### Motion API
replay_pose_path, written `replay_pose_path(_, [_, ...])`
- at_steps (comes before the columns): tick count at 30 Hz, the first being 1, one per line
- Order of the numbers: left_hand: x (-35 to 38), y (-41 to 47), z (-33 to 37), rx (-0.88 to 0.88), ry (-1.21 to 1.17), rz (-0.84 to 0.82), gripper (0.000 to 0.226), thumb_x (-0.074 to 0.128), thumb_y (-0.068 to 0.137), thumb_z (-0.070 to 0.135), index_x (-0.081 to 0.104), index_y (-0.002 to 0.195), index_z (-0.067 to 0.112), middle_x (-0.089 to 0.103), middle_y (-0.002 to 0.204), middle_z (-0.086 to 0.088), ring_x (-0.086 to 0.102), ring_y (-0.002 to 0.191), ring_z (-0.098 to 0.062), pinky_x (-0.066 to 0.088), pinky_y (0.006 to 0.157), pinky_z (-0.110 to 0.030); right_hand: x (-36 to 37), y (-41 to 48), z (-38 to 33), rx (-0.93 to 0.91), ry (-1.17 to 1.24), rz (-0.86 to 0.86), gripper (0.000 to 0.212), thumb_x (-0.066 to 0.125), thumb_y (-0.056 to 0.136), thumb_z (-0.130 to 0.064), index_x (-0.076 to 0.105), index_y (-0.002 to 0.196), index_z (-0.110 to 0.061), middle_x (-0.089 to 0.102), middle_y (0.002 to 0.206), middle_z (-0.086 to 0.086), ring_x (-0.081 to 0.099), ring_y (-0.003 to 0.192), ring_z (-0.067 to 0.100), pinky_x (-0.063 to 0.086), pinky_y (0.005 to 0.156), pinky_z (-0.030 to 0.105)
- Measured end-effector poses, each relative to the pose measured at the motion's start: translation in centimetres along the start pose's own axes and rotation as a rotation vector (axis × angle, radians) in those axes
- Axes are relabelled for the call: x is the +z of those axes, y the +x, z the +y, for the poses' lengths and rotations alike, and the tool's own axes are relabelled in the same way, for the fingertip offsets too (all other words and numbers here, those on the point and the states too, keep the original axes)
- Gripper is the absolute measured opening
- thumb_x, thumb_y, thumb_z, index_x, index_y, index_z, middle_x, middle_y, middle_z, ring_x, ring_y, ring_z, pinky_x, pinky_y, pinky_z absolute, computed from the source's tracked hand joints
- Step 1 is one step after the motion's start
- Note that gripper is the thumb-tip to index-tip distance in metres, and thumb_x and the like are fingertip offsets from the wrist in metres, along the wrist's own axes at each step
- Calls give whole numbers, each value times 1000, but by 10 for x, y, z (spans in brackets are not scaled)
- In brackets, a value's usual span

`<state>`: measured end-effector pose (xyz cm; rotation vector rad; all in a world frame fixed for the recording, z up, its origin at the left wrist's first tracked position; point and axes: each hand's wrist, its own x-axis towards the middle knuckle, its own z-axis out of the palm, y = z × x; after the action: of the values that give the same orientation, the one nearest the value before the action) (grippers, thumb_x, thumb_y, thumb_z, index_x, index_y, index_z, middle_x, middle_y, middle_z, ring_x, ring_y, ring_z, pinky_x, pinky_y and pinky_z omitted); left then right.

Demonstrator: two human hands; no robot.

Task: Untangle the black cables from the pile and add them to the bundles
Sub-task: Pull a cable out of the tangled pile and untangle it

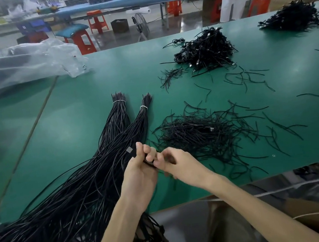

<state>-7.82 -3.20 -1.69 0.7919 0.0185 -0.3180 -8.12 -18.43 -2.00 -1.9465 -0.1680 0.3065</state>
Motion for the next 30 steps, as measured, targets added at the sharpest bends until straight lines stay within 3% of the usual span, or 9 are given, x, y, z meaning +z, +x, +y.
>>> replay_pose_path(5, [3, 0, -6, -104, 150, -56, 45, 50, 102, 51, 56, 71, 19, 58, 75, -2, 61, 79, -16, 52, 63, -27, 5, 3, -3, -122, 251, -13, 39, 82, 88, -24, 65, 123, -22, 69, 87, -13, 63, 74, 2, 52, 67, 22])
replay_pose_path(8, [-1, 0, -1, -101, 263, -93, 40, 53, 104, 44, 70, 88, 11, 71, 97, -13, 65, 85, -21, 51, 64, -28, 4, 3, -3, -131, 316, 42, 28, 81, 86, -8, 72, 111, -15, 71, 85, 3, 65, 76, 19, 59, 70, 41])
replay_pose_path(10, [-7, 1, 8, -77, 344, -190, 32, 52, 107, 30, 70, 106, 4, 68, 116, -21, 62, 102, -32, 52, 77, -37, 1, 2, -3, -145, 285, 70, 27, 77, 87, -5, 75, 111, -18, 71, 86, 11, 63, 71, 21, 58, 66, 44])
replay_pose_path(13, [-22, -1, 24, -97, 500, -319, 33, 47, 110, 20, 64, 129, -1, 61, 138, -26, 57, 131, -39, 47, 109, -42, -7, 0, -3, -185, 140, 106, 29, 76, 86, -15, 74, 113, -26, 72, 85, -2, 60, 71, 10, 54, 67, 33])
replay_pose_path(16, [-28, -7, 34, -114, 705, -246, 27, 56, 106, 22, 72, 123, 8, 70, 128, -18, 65, 124, -32, 51, 106, -35, -10, -3, -3, -200, -38, 83, 28, 78, 86, -29, 72, 113, -28, 73, 94, -7, 63, 82, 8, 51, 76, 24])
replay_pose_path(20, [-30, -7, 29, -3, 1013, -21, 13, 66, 99, 16, 74, 104, 7, 79, 91, -9, 76, 92, -30, 63, 78, -33, -5, -1, 3, -158, -267, 49, 28, 72, 95, -26, 68, 123, -20, 63, 104, -4, 59, 92, 11, 48, 84, 27])
replay_pose_path(23, [-33, -6, 30, 46, 1100, 72, 11, 71, 96, 21, 73, 99, 10, 75, 78, -12, 74, 70, -28, 64, 72, -40, -2, -2, 9, -143, -491, 12, 22, 61, 103, -20, 64, 122, -10, 54, 103, -2, 61, 96, 20, 46, 82, 33])
replay_pose_path(27, [-30, -4, 34, -137, 1382, -151, 25, 55, 104, 40, 65, 103, 18, 74, 75, -3, 71, 61, -19, 59, 64, -32, 4, -7, 13, -239, -739, -72, 8, 52, 105, -6, 59, 109, -5, 50, 102, 4, 57, 98, 26, 43, 80, 35])
replay_pose_path(30, [-24, 1, 30, -230, 1462, -307, 39, 38, 108, 48, 54, 94, 15, 68, 67, 2, 59, 51, -15, 50, 54, -29, 10, -8, 10, -319, -910, -148, 33, 45, 96, 11, 57, 123, -3, 51, 115, 10, 50, 106, 27, 49, 89, 41])
